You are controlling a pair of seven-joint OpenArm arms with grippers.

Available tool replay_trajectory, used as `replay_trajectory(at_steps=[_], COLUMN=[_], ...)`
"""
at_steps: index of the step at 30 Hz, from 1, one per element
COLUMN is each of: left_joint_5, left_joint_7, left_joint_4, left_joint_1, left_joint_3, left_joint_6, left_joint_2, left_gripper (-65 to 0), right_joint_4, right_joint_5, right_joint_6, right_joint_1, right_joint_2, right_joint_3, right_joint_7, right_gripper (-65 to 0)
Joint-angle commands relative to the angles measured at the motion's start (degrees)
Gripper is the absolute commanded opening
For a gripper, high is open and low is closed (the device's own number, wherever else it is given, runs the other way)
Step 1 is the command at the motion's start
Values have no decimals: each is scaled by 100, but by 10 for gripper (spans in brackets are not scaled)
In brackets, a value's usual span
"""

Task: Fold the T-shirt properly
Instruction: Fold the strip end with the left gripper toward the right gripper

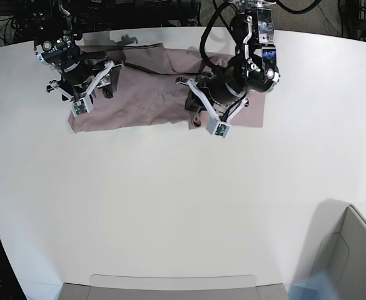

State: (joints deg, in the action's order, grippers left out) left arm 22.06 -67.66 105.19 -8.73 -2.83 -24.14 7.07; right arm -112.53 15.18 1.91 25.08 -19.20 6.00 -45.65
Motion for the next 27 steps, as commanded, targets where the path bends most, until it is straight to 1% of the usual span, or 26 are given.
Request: replay_trajectory(at_steps=[1, 3, 8, 12, 17, 21, 23, 25, 27], left_joint_5=[251, 409, 427, 427, 435, 435, 435, 435, 427], left_joint_7=[124, 142, 106, 106, 106, 106, 106, 106, 106], left_joint_4=[79, 88, 79, 79, 185, 624, 826, 914, 826], left_joint_1=[51, 25, 42, 42, 42, 7, -142, -309, -371], left_joint_3=[6, 6, -3, -3, 15, 402, 674, 964, 1070], left_joint_6=[-25, -25, -34, -43, -43, -43, -52, -52, -52], left_joint_2=[1, 1, 1, 1, 1, 1, 1, -52, -307], left_gripper=[-532, -511, -511, -511, -511, -511, -531, -572, -619], right_joint_4=[-83, -83, -4, 110, 145, 128, 119, 119, 110], right_joint_5=[16, 16, 16, 16, 16, 16, 34, 34, 42], right_joint_6=[15, 15, 15, 15, 15, 15, 15, 15, 15], right_joint_1=[-16, -16, -16, -33, -42, -51, -51, -69, -130], right_joint_2=[-62, -62, -71, -229, -238, -238, -238, -238, -238], right_joint_3=[37, 37, 37, 37, 46, 55, 55, 55, 55], right_joint_7=[112, 112, 112, 112, 130, 138, 138, 147, 147], right_gripper=[-346, -346, -346, -346, -346, -346, -346, -346, -346])
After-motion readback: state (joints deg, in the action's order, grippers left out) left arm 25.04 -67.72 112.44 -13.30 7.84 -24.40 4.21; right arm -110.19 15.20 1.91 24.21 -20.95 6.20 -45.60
